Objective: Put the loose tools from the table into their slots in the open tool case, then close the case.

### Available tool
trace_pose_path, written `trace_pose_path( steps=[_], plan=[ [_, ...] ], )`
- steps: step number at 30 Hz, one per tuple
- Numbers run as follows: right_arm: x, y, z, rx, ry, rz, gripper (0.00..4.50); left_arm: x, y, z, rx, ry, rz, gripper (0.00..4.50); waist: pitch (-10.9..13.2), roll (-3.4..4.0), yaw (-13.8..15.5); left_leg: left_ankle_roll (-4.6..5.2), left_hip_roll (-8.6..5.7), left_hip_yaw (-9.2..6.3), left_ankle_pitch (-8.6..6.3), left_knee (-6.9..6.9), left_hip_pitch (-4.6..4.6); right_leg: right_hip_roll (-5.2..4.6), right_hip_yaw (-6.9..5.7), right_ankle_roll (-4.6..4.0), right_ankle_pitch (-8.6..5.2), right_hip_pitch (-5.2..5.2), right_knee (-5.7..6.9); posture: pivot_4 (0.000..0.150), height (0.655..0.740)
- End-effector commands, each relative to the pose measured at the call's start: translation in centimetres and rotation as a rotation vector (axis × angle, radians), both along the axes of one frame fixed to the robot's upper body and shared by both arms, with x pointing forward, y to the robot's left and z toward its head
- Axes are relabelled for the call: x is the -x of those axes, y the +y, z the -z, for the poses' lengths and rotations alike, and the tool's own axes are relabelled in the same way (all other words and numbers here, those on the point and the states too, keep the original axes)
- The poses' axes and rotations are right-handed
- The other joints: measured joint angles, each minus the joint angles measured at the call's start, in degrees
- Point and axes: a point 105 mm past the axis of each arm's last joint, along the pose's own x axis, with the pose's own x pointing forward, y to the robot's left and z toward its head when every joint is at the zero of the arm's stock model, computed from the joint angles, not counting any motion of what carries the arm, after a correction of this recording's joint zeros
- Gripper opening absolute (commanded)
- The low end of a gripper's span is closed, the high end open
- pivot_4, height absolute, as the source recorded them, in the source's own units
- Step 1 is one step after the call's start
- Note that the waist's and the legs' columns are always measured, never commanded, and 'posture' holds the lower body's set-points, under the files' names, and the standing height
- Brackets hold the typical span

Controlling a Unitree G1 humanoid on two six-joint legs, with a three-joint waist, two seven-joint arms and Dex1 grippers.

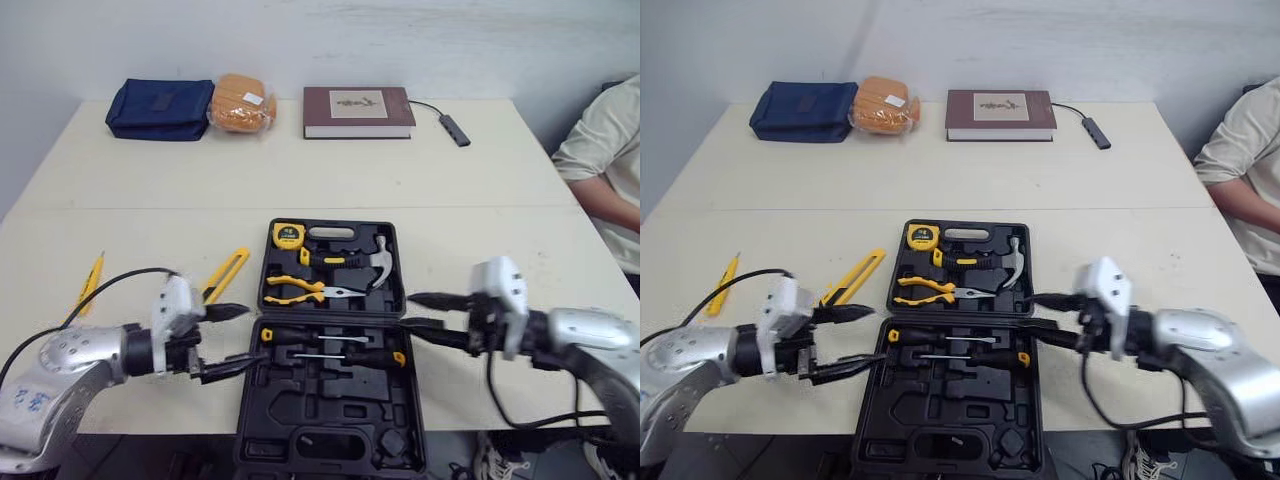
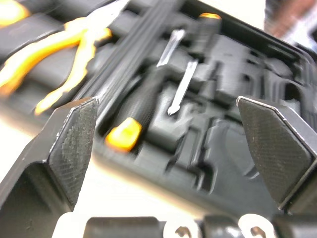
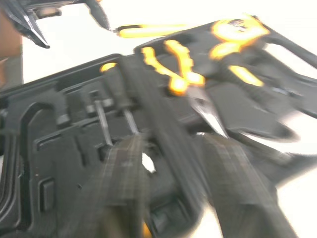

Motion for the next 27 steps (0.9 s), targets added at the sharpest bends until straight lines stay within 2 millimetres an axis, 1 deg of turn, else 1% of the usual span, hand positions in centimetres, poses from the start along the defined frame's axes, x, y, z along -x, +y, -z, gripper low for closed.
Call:
trace_pose_path(
  steps=[1, 2, 3, 5, 6, 7, 10, 12, 14, 15, 17, 20, 22, 25, 26, 27],
  plan=[
    [-0.4, -5.6, -1.7, -0.017, -0.040, 0.215, 4.14, 0.1, 5.5, -0.8, 0.063, -0.050, -0.334, 4.50, 0.0, 0.00, 0.1, 0.01, 0.00, 0.00, -0.01, -0.02, 0.01, 0.00, 0.00, 0.00, 0.00, 0.00, -0.01, 0.150, 0.7400],
    [-0.5, -7.1, -1.7, -0.024, -0.036, 0.275, 4.48, 0.3, 7.1, -0.7, 0.090, -0.051, -0.420, 4.50, 0.0, 0.00, 0.1, 0.02, 0.00, 0.00, -0.01, -0.04, 0.02, 0.00, 0.00, 0.00, 0.00, 0.02, -0.04, 0.150, 0.7400],
    [-0.9, -8.9, -1.7, -0.032, -0.042, 0.351, 4.48, 0.8, 9.5, -0.6, 0.113, -0.050, -0.532, 4.50, 0.0, 0.00, 0.0, 0.02, 0.00, 0.00, -0.01, -0.04, 0.01, 0.00, -0.02, 0.00, 0.00, 0.02, -0.06, 0.150, 0.7400],
    [-1.4, -11.6, -1.8, -0.041, -0.058, 0.453, 4.48, 2.1, 13.7, -0.4, 0.110, -0.053, -0.711, 4.50, 0.0, -0.01, -0.3, 0.14, 0.00, 0.01, -0.08, -0.06, 0.02, 0.00, -0.02, -0.01, -0.01, 0.02, -0.06, 0.150, 0.7400],
    [-1.5, -12.5, -1.8, -0.042, -0.064, 0.483, 4.48, 2.6, 15.0, -0.3, 0.104, -0.055, -0.770, 4.50, 0.0, 0.00, -0.4, 0.23, 0.00, 0.01, -0.13, -0.06, 0.03, 0.01, -0.03, -0.01, -0.01, 0.00, -0.05, 0.150, 0.7400],
    [-1.4, -13.9, -1.7, -0.032, -0.064, 0.521, 4.48, 3.5, 16.9, -0.2, 0.069, -0.058, -0.834, 4.50, 0.0, 0.03, -0.4, 0.28, 0.00, 0.02, -0.15, -0.07, 0.04, 0.01, -0.02, -0.02, -0.01, -0.01, -0.04, 0.150, 0.7400],
    [-0.9, -17.0, -1.4, 0.014, -0.053, 0.591, 4.48, 6.0, 20.5, 0.0, -0.019, -0.051, -0.937, 4.50, 0.0, 0.04, -0.3, 0.33, 0.00, 0.02, -0.18, -0.07, 0.03, -0.01, -0.01, -0.04, -0.02, -0.03, -0.05, 0.150, 0.7400],
    [-0.5, -19.1, -1.4, 0.042, -0.052, 0.645, 4.48, 7.2, 22.2, 0.2, -0.057, -0.042, -0.995, 4.50, 0.0, 0.06, -0.2, 0.34, 0.00, 0.02, -0.20, -0.14, 0.02, -0.02, -0.01, -0.08, -0.04, -0.05, -0.15, 0.150, 0.7400],
    [-0.4, -20.3, -1.5, 0.063, -0.057, 0.672, 4.48, 7.6, 22.8, 0.3, -0.069, -0.042, -1.018, 4.50, 0.1, 0.13, -0.2, 0.32, -0.01, 0.02, -0.26, -0.19, 0.00, -0.06, -0.01, -0.09, -0.05, -0.06, -0.25, 0.150, 0.7400],
    [-0.4, -20.6, -1.5, 0.074, -0.060, 0.678, 4.48, 7.6, 22.7, 0.3, -0.067, -0.045, -1.017, 4.50, 0.1, 0.14, -0.1, 0.08, -0.02, 0.02, -0.42, -0.21, 0.00, -0.09, -0.01, -0.15, -0.08, -0.06, -0.28, 0.150, 0.7400],
    [-0.4, -20.8, -1.4, 0.085, -0.064, 0.674, 4.48, 7.4, 22.2, 0.3, -0.064, -0.050, -1.008, 4.50, 0.1, 0.16, -0.3, 0.05, -0.01, 0.01, -0.44, -0.22, -0.01, -0.10, -0.01, -0.25, -0.13, -0.06, -0.31, 0.150, 0.7400],
    [-1.0, -19.5, -1.7, 0.065, -0.075, 0.623, 4.48, 6.4, 20.9, 0.5, -0.056, -0.055, -0.977, 4.50, 0.1, 0.23, -0.4, 0.04, -0.01, 0.02, -0.45, -0.25, -0.01, -0.10, 0.01, -0.19, -0.10, -0.06, -0.31, 0.150, 0.7400],
    [-1.6, -17.2, -2.0, 0.057, -0.082, 0.541, 4.48, 5.5, 20.4, 0.6, -0.055, -0.049, -0.975, 4.50, 0.1, 0.32, -0.5, 0.02, -0.01, 0.02, -0.44, -0.27, 0.00, -0.10, 0.01, -0.09, -0.05, -0.07, -0.30, 0.150, 0.7400],
    [-2.3, -12.6, -2.7, 0.024, -0.084, 0.376, 4.48, 4.1, 20.5, 0.6, -0.030, -0.037, -1.026, 4.50, 0.1, 0.43, -0.8, -0.02, 0.00, 0.02, -0.41, -0.28, 0.03, -0.09, 0.01, -0.06, -0.03, -0.08, -0.24, 0.150, 0.7400],
    [-2.3, -11.6, -2.9, 0.014, -0.083, 0.342, 4.48, 3.7, 20.6, 0.5, -0.016, -0.036, -1.038, 4.50, 0.1, 0.42, -0.8, -0.02, 0.00, 0.02, -0.40, -0.28, 0.03, -0.09, 0.00, -0.06, -0.03, -0.09, -0.20, 0.150, 0.7400],
    [-2.6, -9.2, -3.4, -0.039, -0.087, 0.276, 4.48, 3.3, 20.6, 0.7, -0.018, -0.036, -1.056, 4.50, 0.1, 0.42, -0.8, -0.03, 0.01, 0.01, -0.40, -0.29, 0.02, -0.09, -0.01, -0.06, -0.03, -0.10, -0.19, 0.150, 0.7400]
  ],
)
